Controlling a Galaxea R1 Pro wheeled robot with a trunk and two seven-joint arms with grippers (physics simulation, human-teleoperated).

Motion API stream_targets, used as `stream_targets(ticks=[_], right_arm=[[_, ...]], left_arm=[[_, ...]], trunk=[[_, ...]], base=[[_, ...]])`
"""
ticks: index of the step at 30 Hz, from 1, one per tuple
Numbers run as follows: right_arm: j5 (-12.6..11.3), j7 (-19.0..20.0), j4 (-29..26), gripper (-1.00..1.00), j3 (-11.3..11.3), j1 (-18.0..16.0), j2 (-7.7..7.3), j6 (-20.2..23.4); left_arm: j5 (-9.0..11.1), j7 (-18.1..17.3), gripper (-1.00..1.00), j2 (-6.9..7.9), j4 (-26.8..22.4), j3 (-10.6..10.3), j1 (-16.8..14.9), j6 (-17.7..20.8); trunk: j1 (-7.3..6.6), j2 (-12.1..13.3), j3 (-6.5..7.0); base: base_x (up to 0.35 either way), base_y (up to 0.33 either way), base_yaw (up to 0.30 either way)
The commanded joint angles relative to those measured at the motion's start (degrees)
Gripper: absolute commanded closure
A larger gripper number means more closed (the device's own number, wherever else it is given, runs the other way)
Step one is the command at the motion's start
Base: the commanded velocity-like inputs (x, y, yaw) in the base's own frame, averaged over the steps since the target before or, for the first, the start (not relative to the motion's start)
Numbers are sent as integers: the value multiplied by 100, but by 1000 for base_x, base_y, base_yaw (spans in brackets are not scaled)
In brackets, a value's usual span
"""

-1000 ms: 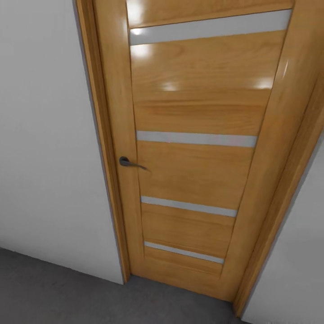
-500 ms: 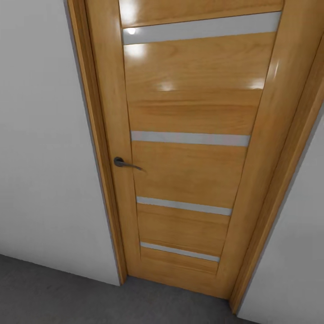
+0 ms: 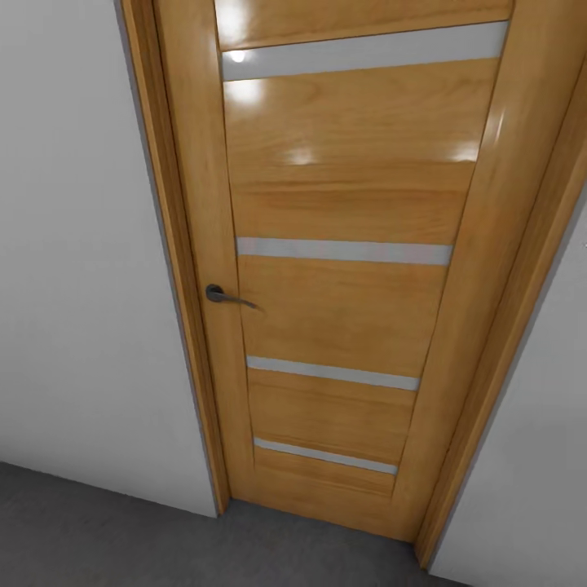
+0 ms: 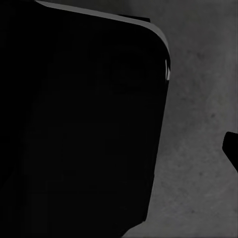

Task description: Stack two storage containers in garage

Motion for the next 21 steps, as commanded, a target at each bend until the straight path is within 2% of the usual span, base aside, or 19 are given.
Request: stream_targets(ticks=[1, 5, 12, 21], right_arm=[[57, -7, 3, -100, -5, -1, -1, -19], [55, -7, 2, -100, -10, -1, -1, -25], [55, -8, 0, -100, -4, -1, -1, 1], [51, -8, 1, -100, -4, -1, -1, 14]], left_arm=[[28, 2, -100, -1, 0, 2, -1, -15], [28, 2, -100, -1, 0, 2, -1, -15], [30, 2, -100, -1, 0, 2, -1, -15], [29, 2, -100, -1, 0, 2, 1, -15]], trunk=[[0, -2, -4], [0, -2, -4], [0, -2, -4], [0, -2, -4]], base=[[0, 0, -101], [0, 0, -143], [7, 13, -27], [81, 215, -2]])
